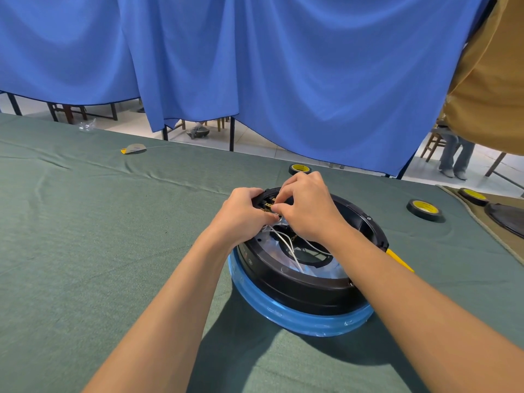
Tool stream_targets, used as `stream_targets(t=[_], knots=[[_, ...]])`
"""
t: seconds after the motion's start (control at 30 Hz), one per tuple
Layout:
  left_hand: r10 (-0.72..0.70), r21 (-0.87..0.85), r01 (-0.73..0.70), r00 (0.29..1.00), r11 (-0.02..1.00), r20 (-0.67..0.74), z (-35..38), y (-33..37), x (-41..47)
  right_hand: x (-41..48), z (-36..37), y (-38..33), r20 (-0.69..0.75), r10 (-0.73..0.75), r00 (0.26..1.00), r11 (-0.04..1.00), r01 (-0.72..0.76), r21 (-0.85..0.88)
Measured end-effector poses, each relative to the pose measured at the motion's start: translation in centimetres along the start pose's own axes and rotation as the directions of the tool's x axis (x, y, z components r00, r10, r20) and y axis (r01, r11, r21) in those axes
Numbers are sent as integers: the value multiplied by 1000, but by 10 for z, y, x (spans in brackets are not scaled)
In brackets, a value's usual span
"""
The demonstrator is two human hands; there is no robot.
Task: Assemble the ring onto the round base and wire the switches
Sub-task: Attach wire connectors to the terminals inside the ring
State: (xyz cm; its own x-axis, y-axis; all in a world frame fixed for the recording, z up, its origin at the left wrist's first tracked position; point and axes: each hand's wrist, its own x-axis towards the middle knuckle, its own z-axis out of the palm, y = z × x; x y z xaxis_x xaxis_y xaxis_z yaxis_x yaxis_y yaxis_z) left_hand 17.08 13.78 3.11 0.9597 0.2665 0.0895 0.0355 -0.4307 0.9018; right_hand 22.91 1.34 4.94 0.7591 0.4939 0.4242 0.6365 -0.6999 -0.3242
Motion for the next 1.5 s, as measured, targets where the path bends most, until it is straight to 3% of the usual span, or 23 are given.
stream_targets(t=[0.73, 0.93, 1.03, 1.13, 1.27, 1.37, 1.5], knots=[[2, 20, -2, 1000, 1000, -15, 0, 2, -2, 2, 6, -12, -20, 70, 997, 991, -67, 119], [-6, 39, 7, 1000, 999, -5, -1, 3, -4, -4, -22, 3, 61, 51, 997, 989, -59, 135], [15, 162, -8, 999, 987, -43, 1, 7, -4, -25, -50, 30, -85, 74, 994, 997, -73, 14], [72, 426, -29, 994, 904, -85, 5, 20, -9, -55, -72, 58, -174, 224, 959, 969, -238, -66], [274, 643, -164, 959, 748, -74, 21, 46, -22, -83, -83, 76, -48, 452, 891, 877, -453, -159], [387, 582, -333, 921, 742, 33, 44, 62, -36, -89, -85, 77, 50, 447, 893, 891, -440, -110], [379, 538, -467, 884, 702, 272, 74, 66, -49, -89, -81, 78, 49, 399, 916, 916, -400, 20]])
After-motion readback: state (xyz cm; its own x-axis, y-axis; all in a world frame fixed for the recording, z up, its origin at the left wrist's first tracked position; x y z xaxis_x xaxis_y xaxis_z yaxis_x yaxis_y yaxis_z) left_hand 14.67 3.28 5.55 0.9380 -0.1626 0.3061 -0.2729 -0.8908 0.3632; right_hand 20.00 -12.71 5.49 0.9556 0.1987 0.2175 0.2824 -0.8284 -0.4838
